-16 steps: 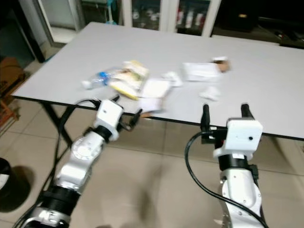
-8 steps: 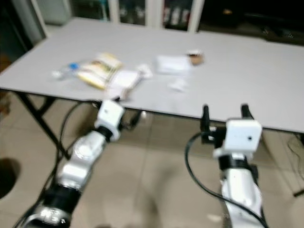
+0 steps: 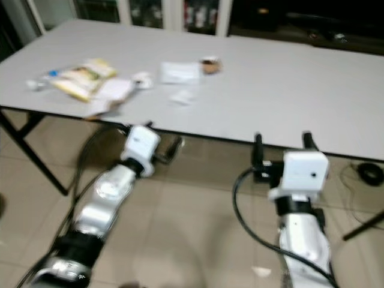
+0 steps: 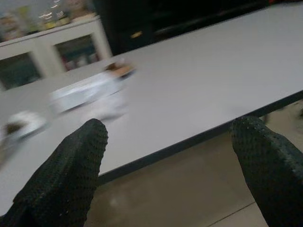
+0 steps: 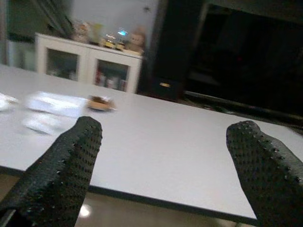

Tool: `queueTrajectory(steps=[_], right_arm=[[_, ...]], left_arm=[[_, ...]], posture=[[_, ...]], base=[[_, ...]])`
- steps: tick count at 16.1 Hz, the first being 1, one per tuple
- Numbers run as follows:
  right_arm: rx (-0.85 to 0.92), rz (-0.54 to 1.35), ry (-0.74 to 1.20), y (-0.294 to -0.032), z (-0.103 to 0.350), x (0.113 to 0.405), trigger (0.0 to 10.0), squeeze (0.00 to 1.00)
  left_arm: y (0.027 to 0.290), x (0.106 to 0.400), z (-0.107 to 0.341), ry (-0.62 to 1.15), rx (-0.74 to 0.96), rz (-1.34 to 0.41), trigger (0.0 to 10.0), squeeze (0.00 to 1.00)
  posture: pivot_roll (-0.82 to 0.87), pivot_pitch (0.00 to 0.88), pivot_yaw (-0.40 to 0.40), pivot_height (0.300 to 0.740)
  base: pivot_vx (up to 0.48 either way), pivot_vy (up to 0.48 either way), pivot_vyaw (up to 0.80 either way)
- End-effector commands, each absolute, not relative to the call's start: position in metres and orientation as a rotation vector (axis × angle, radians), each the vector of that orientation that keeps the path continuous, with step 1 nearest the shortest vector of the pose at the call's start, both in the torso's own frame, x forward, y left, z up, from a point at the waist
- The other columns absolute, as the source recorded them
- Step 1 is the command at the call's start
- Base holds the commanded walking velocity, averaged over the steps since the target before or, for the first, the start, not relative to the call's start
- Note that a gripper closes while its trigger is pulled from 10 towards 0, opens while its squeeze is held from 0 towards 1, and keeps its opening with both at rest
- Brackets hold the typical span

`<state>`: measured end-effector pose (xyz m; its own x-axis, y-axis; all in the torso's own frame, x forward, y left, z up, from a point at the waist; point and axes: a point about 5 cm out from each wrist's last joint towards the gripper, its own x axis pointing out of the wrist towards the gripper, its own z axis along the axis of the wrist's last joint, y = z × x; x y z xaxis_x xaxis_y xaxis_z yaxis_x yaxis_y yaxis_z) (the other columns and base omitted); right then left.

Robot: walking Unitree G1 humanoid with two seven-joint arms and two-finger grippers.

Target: Picking trash to rubbish bin

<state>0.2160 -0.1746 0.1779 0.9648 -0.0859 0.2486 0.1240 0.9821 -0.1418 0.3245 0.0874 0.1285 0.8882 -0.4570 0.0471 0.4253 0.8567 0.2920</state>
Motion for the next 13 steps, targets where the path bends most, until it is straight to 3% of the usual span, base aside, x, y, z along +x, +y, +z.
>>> queueTrajectory(steps=[1,4,8,13], right_arm=[[-0.154,-0.091,-0.263,-0.171,0.1813,0.2161,10.0,0.0],[-0.153,-0.086,-0.261,-0.17,0.1809,0.2159,10.0,0.0],[-0.155,-0.072,-0.255,-0.1682,0.1797,0.2153,10.0,0.0],[-0.155,-0.068,-0.255,-0.1679,0.1802,0.2156,10.0,0.0]], left_arm=[[0.0927,0.3258,0.1288,-0.113,0.3,-0.452,10.0,0.0],[0.0932,0.3257,0.1271,-0.105,0.303,-0.448,10.0,0.0],[0.0911,0.3261,0.1283,-0.11,0.266,-0.442,10.0,0.0],[0.0893,0.3293,0.129,-0.097,0.247,-0.426,10.0,0.0]], posture=[[0.11,0.065,-0.027,0.74],[0.11,0.069,-0.025,0.74],[0.1,0.077,-0.029,0.74],[0.1,0.082,-0.033,0.74]], base=[[0.0,-0.469,0.0],[0.0,-0.467,0.0],[0.0,0.0,0.0],[0.0,0.0,0.5]])
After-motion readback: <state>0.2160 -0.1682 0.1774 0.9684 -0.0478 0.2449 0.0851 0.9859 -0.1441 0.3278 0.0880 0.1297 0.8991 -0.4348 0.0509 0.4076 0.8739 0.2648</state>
